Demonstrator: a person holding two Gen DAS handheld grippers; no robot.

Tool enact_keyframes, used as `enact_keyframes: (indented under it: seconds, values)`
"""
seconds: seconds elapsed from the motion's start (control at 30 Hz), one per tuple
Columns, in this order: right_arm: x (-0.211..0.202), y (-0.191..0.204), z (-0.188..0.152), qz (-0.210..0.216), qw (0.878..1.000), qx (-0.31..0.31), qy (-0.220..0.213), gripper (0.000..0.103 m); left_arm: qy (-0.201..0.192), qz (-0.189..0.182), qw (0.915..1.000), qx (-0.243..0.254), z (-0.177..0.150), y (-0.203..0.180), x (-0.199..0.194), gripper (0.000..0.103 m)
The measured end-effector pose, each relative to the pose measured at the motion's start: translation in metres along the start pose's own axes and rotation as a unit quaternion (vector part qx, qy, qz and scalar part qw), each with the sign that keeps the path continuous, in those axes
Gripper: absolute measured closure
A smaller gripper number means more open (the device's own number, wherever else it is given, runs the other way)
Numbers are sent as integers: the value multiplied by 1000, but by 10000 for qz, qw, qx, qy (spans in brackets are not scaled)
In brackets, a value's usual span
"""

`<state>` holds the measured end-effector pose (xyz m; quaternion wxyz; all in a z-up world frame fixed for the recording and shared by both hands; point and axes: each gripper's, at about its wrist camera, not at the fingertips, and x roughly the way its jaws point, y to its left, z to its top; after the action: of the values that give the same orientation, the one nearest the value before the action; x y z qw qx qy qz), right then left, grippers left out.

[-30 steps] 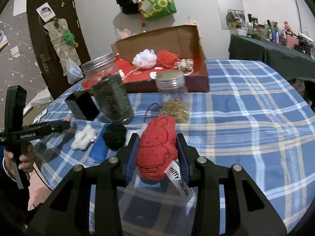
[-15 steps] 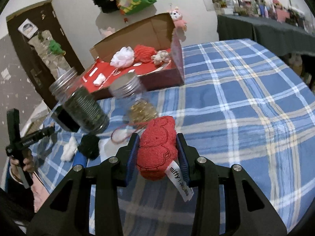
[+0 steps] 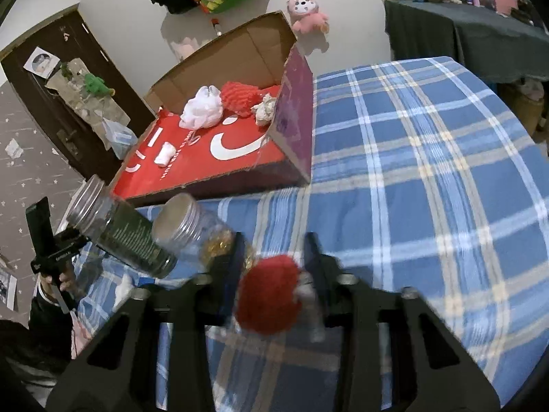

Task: Organize soft objects
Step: 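Lift both held items and carry them over the cardboard box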

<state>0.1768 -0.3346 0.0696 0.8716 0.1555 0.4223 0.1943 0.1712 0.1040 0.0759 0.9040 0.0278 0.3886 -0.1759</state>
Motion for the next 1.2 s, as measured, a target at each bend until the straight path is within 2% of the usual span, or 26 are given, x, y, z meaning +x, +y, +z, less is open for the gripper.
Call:
enact_keyframes:
  seconds: [0.03, 0.07, 0.2, 0.3, 0.5, 0.67, 0.7, 0.73, 0.8, 0.83, 0.87, 1.03, 1.1, 1.13, 1.2]
  values:
    - [1, -1, 3, -12, 10000, -15, 27, 90, 27, -8, 10000, 13, 3, 1, 2, 56]
    - [4, -3, 7, -20, 9999, -26, 99, 94, 49, -20, 10000, 18, 5, 3, 4, 56]
    - [13, -3, 7, -198, 9990, -186, 367, 94, 113, -42, 9999, 12, 5, 4, 8, 56]
    - [15, -3, -3, -170, 9987, -186, 438, 94, 163, -39, 9999, -17, 0, 5, 10, 56]
    - [-12, 9, -16, -331, 9985, -426, -5, 93, 228, 2, 9997, -131, -13, 7, 4, 56]
    - [-14, 26, -26, -892, 9915, -951, -3, 90, 198, -53, 9994, -278, -23, 4, -4, 55]
    - [-12, 29, -28, -997, 9896, -1039, 9, 88, 200, -72, 9993, -302, -25, 3, -5, 55]
    - [-11, 30, -30, -1023, 9888, -1085, -1, 81, 203, -84, 9993, -315, -26, 1, -6, 55]
    - [-11, 32, -31, -1048, 9880, -1133, -40, 63, 229, -113, 9991, -343, -31, -2, -6, 55]
    - [-11, 33, -31, -1070, 9876, -1147, -49, 39, 240, -126, 9990, -355, -33, -3, -6, 55]
    - [-11, 33, -32, -1095, 9870, -1174, -73, 29, 262, -142, 9989, -363, -36, -5, -6, 55]
    - [-6, 38, -36, -1347, 9812, -1370, -165, 32, 330, -156, 9989, -301, -45, -15, -4, 55]
    - [1, 37, -38, -1421, 9798, -1403, -104, 47, 332, -121, 9991, -250, -46, -17, -4, 55]
    - [4, 36, -39, -1465, 9789, -1422, -63, 60, 335, -118, 9991, -247, -47, -18, -4, 55]
    - [14, 36, -41, -1507, 9774, -1477, 112, 60, 330, -124, 9990, -260, -47, -18, -4, 55]
